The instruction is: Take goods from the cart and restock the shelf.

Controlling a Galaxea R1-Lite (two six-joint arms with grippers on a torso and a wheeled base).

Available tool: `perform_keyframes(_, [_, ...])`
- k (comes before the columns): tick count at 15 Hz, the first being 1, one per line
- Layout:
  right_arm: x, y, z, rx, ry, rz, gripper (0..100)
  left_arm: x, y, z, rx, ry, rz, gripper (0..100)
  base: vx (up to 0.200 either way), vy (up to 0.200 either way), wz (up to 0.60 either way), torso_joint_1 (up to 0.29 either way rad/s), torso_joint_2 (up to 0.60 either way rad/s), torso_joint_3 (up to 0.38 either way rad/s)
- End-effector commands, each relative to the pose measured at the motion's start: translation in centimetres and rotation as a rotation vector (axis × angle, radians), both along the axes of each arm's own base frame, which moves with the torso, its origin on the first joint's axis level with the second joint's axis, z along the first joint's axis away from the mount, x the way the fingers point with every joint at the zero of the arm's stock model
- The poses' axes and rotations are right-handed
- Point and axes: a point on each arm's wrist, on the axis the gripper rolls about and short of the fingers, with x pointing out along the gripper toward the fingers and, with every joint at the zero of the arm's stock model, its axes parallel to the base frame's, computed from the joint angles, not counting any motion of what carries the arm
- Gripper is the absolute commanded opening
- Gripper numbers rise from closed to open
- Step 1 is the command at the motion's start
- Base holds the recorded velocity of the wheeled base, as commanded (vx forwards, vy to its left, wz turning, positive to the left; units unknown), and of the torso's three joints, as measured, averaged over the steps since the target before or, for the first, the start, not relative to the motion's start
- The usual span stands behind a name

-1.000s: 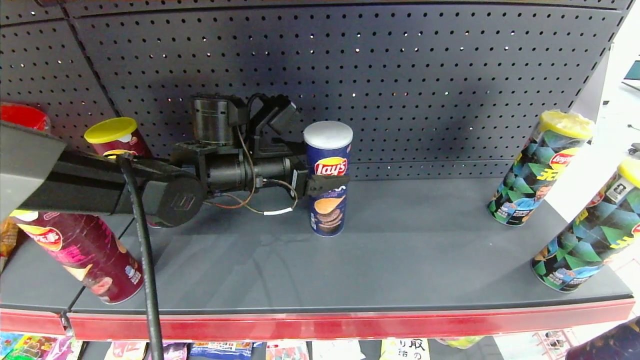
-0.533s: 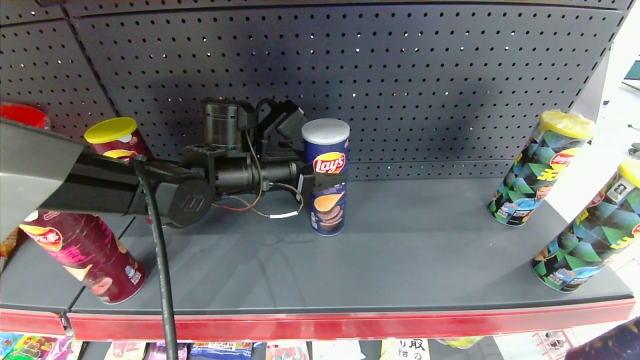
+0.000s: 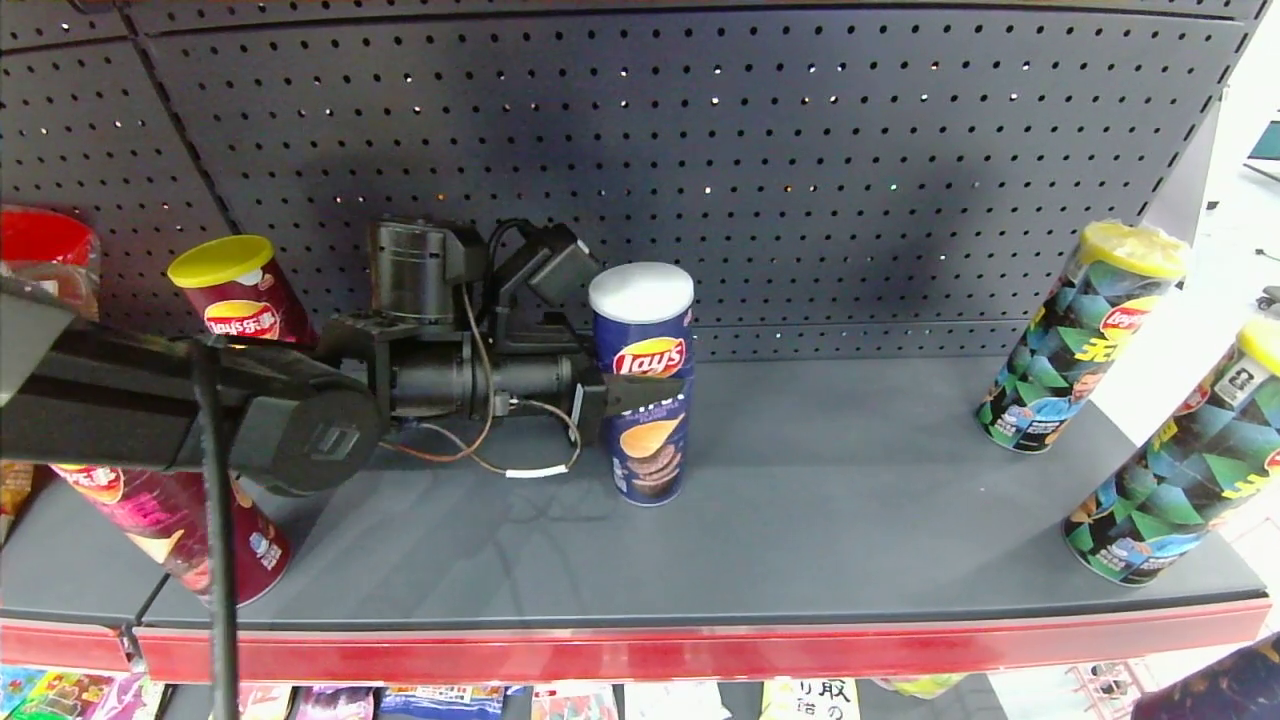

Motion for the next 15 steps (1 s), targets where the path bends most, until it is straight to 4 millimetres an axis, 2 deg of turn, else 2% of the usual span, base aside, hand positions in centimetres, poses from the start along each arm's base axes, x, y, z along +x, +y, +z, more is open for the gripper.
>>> perform_keyframes(1, [0.0, 0.0, -0.1, -0.002, 0.001, 0.001, 0, -2.4, 1.2, 1.9, -0.025, -0.031, -0.026, 0, 0.0, 0.0, 0.0, 0.0, 0.0, 0.0])
perform_keyframes(5, [0.0, 0.0, -0.1, -0.001, 0.003, 0.003, 0, -5.4, 1.3, 1.5, -0.014, -0.009, -0.094, 0, 0.0, 0.0, 0.0, 0.0, 0.0, 0.0])
perform_keyframes(9, [0.0, 0.0, -0.1, -0.002, 0.001, 0.003, 0, -6.0, 1.1, 0.4, 0.016, -0.031, -0.148, 0, 0.0, 0.0, 0.0, 0.0, 0.0, 0.0])
perform_keyframes(15, [-0.1, 0.0, 0.0, 0.0, -0.006, 0.001, 0, -6.3, 1.1, 0.2, 0.016, -0.035, -0.184, 0, 0.0, 0.0, 0.0, 0.0, 0.0, 0.0])
